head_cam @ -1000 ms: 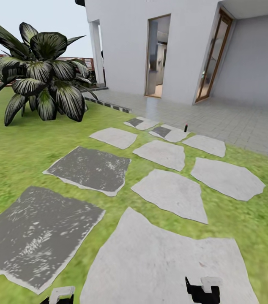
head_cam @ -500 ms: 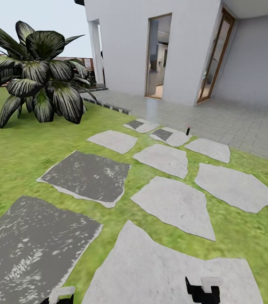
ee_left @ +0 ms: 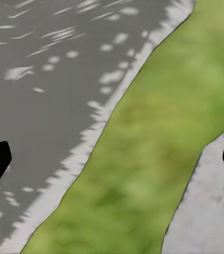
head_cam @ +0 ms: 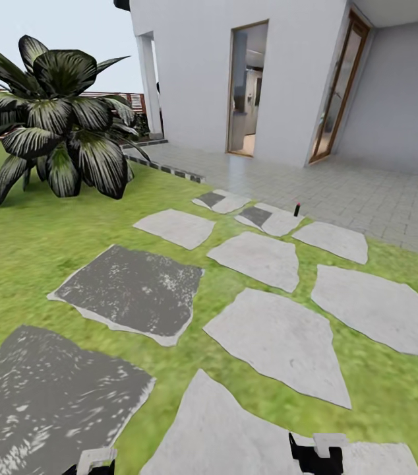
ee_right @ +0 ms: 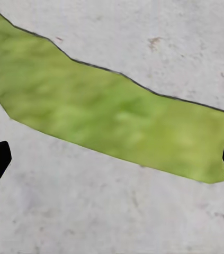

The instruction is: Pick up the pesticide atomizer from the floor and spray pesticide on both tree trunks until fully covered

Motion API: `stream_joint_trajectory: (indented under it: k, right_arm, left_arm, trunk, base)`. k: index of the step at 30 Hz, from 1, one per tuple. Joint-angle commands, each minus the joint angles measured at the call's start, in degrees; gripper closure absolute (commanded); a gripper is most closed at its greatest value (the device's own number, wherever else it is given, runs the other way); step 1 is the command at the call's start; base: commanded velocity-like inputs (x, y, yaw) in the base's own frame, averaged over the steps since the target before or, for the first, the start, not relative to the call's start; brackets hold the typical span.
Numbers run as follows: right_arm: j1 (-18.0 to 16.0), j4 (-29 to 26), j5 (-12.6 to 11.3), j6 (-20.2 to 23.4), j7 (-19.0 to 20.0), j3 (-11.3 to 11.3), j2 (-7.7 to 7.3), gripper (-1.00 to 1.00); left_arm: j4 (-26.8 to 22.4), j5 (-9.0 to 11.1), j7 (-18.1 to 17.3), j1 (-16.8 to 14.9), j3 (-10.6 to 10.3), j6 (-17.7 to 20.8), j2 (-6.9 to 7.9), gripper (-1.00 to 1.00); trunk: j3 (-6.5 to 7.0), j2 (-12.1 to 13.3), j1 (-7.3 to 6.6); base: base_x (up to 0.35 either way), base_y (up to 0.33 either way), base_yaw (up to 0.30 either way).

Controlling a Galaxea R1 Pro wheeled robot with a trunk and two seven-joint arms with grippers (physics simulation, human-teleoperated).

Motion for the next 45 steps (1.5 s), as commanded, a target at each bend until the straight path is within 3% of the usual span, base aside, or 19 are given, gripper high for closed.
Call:
stream_joint_trajectory:
  k: [1,24,45]
  right_arm:
    - [0.0,0.0,0.0,0.0,0.0,0.0,0.02,-1.0]
    - [0.0,0.0,0.0,0.0,-0.1,0.0,0.05,-1.0]
    - [0.0,0.0,0.0,0.0,-0.1,0.0,0.05,-1.0]
  left_arm:
    - [0.0,0.0,0.0,0.0,0.0,0.0,0.0,-1.0]
    - [0.0,0.0,0.0,0.0,0.0,0.0,0.0,-1.0]
    - [0.0,0.0,0.0,0.0,0.0,0.0,0.0,-1.0]
  trunk:
    - [0.0,0.0,0.0]
    - [0.0,0.0,0.0]
    - [0.0,0.0,0.0]
  base:
    - [0.34,0.0,0.0]
    - [0.34,0.0,-0.002]
    - [0.34,0.0,-0.184]
